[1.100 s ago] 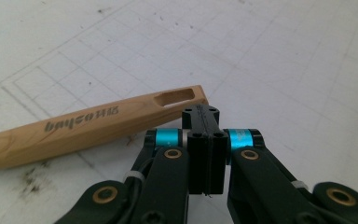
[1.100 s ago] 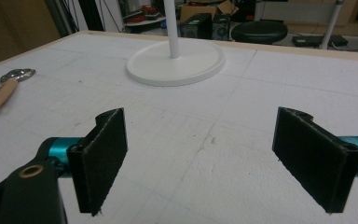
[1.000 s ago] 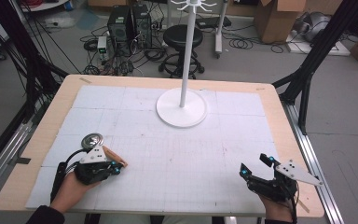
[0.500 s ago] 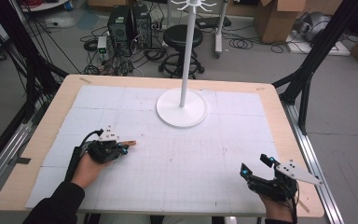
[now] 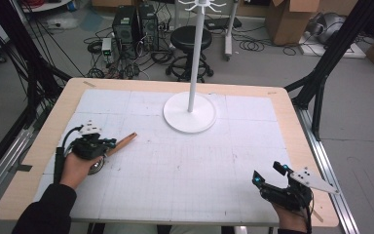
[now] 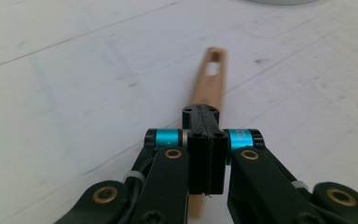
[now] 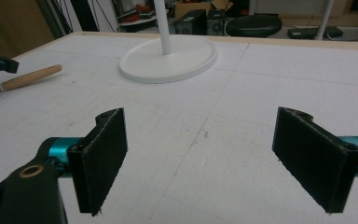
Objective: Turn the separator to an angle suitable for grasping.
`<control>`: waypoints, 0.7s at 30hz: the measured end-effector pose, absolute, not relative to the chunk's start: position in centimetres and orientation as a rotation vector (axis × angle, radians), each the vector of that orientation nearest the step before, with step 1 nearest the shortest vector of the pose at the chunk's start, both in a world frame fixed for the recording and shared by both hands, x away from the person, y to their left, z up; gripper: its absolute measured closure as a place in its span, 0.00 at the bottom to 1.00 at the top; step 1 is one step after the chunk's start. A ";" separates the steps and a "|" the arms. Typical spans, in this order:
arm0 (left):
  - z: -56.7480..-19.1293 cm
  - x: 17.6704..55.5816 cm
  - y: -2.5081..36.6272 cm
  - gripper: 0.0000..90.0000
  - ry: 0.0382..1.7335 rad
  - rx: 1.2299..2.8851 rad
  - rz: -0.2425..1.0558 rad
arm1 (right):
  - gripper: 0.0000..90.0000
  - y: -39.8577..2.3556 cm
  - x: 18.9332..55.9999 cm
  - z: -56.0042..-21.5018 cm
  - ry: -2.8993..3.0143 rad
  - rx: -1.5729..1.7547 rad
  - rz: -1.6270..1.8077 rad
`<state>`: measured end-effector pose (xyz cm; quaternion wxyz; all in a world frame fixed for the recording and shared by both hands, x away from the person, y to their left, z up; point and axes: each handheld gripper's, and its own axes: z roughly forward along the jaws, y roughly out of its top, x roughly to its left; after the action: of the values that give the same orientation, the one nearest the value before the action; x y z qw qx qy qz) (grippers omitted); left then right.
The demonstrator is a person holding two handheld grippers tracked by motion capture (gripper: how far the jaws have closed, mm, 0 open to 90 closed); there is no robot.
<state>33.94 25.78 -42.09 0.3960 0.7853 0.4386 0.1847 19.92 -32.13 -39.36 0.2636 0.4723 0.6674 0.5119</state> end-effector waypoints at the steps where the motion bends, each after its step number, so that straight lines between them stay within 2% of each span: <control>1: -42.1 33.9 25.8 1.00 1.112 1.990 0.468 | 0.18 -32.1 19.9 -39.4 1.804 1.277 1.384; 2: -42.3 33.9 27.2 1.00 1.162 1.963 0.469 | 0.18 -32.0 19.9 -39.3 1.805 1.277 1.383; 5: -42.8 34.1 28.0 1.00 1.191 1.977 0.454 | 0.18 -32.0 19.9 -39.4 1.808 1.278 1.381; 14: -43.8 34.4 26.3 1.00 1.130 2.077 0.414 | 0.19 -32.0 20.0 -39.5 1.820 1.279 1.384; 21: -44.0 33.1 25.7 1.00 1.103 2.120 0.464 | 0.19 -32.1 19.9 -39.5 1.818 1.288 1.386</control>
<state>33.14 25.74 -43.99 0.3465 0.8169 0.4251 0.1788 19.92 -32.08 -39.50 0.2561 0.4744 0.6697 0.5108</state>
